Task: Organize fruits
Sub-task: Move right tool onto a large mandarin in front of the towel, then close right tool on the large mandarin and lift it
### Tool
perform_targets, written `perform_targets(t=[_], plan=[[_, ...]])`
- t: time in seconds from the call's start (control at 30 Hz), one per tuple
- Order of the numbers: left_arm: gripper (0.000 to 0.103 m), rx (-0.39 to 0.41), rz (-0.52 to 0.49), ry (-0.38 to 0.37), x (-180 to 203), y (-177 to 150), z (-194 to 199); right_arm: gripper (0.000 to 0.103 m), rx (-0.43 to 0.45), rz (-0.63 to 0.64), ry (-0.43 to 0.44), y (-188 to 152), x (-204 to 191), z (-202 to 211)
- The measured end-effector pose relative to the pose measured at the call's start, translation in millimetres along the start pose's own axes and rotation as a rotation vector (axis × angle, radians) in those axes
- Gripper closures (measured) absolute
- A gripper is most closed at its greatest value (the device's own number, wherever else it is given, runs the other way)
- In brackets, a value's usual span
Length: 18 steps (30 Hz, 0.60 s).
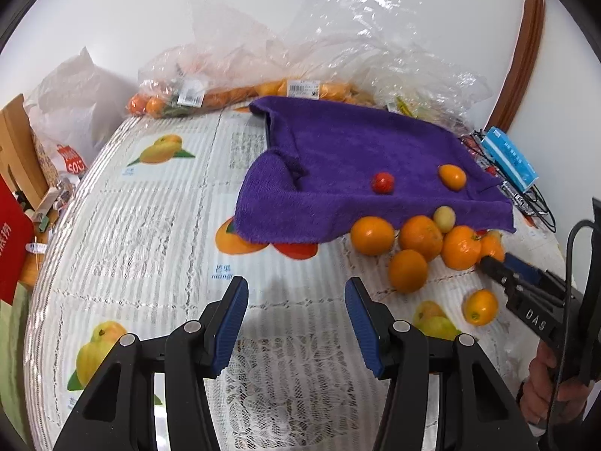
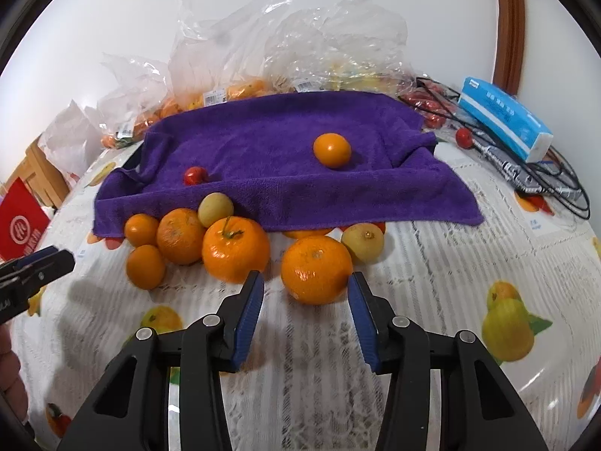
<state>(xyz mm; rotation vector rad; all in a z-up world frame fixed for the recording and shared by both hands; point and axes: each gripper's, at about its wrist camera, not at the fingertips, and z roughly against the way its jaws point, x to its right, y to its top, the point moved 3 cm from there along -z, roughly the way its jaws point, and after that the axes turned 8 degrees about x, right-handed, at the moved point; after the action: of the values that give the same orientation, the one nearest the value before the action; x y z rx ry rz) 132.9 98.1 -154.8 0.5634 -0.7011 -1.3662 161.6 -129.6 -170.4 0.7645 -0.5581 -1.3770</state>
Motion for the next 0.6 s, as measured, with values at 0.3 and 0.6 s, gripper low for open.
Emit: perform_targets(t=[0.3, 0.6], plan=[[0.052, -0.037, 0.012, 0.007, -2.4, -13.5, -12.1, 0.056, -0.047, -0.002, -0.001, 1.0, 2.9, -18.2], [0.052, -0.042, 0.002, 0.017, -0.4, -19.2, -6.4, 0.062, -0.02, -0.039, 0.054, 3.6, 8.6, -16.1]])
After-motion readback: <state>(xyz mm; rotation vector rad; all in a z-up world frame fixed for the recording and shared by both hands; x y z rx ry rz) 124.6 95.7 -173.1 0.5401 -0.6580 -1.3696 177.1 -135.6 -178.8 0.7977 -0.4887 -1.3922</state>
